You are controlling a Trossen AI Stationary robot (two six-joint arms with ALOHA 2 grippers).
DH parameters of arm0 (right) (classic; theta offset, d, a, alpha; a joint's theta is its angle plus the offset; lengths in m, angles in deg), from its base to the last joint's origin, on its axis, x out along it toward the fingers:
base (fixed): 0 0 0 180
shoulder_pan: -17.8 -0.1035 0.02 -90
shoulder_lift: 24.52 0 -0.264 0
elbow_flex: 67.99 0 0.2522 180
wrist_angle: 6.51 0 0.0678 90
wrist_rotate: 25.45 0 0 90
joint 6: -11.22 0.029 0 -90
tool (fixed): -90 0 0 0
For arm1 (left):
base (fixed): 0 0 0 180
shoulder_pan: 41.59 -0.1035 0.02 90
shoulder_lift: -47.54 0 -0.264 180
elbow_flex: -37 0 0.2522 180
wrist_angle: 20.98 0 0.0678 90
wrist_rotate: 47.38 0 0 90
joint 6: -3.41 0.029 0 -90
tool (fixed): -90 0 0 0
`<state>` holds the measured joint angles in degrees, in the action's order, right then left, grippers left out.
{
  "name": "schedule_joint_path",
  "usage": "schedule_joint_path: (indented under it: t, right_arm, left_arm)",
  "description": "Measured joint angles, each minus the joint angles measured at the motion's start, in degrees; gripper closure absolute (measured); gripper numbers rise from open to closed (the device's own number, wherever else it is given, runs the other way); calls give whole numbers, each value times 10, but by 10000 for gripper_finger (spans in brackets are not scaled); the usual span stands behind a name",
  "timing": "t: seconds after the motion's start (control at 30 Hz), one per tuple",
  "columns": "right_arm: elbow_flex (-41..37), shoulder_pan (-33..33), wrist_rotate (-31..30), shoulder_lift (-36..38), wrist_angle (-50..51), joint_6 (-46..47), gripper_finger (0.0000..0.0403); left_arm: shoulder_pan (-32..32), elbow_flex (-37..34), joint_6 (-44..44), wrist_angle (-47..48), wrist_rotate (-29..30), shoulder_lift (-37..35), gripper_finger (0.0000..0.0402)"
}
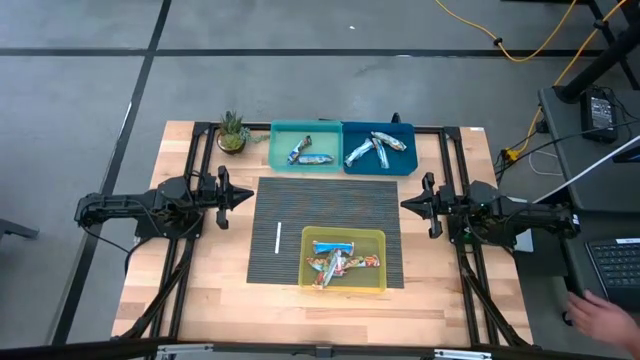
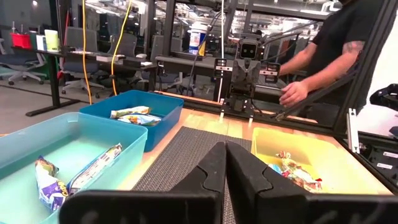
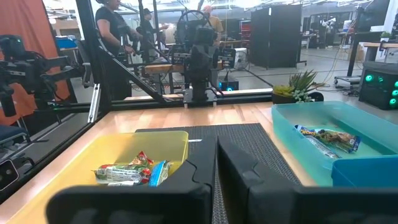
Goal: Pick and place Granola Bars by type
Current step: Return to Home Position
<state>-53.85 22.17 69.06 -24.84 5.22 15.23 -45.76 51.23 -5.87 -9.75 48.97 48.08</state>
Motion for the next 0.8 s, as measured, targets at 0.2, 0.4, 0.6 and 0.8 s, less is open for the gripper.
schedule_joint_path:
  t: [0.2,0.4,0.6,0.8]
  right_arm:
    - [0,0,0,0,0,0,383]
    - [0,0,0,0,0,0,383]
    - [0,0,0,0,0,0,383]
    - [0,0,0,0,0,0,383]
  left_arm:
    - [0,0,0,0,0,0,394]
    - [0,0,0,0,0,0,398]
    - [0,0,0,0,0,0,393]
    - [0,0,0,0,0,0,397]
